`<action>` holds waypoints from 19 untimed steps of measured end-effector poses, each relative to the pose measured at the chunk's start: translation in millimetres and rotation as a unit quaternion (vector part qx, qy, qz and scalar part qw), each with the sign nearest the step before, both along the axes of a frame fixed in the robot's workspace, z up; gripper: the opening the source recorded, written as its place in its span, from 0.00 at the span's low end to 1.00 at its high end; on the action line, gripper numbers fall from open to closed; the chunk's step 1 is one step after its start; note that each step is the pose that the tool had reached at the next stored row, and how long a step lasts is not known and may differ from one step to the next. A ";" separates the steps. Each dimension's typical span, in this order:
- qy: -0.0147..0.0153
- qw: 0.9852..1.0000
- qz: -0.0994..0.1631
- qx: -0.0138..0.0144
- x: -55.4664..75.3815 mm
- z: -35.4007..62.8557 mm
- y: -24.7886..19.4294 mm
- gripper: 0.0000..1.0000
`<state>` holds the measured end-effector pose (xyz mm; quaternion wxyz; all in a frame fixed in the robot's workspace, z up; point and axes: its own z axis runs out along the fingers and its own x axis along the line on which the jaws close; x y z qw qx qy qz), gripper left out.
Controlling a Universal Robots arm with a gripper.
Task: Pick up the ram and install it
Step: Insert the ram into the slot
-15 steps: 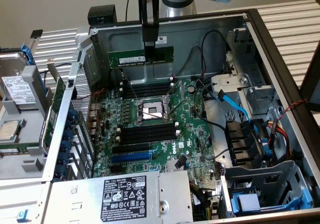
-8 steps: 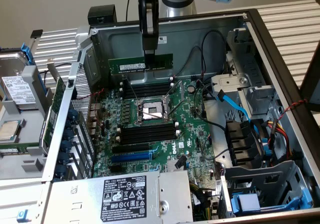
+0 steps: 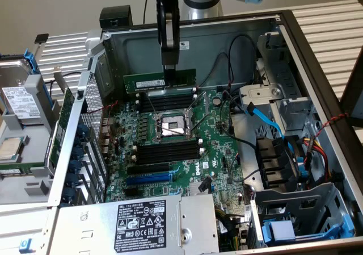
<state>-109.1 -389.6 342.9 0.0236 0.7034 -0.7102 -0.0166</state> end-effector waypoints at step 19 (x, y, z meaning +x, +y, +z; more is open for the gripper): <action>0.000 1.000 0.000 0.020 0.5 -31.3 -15.7 0.13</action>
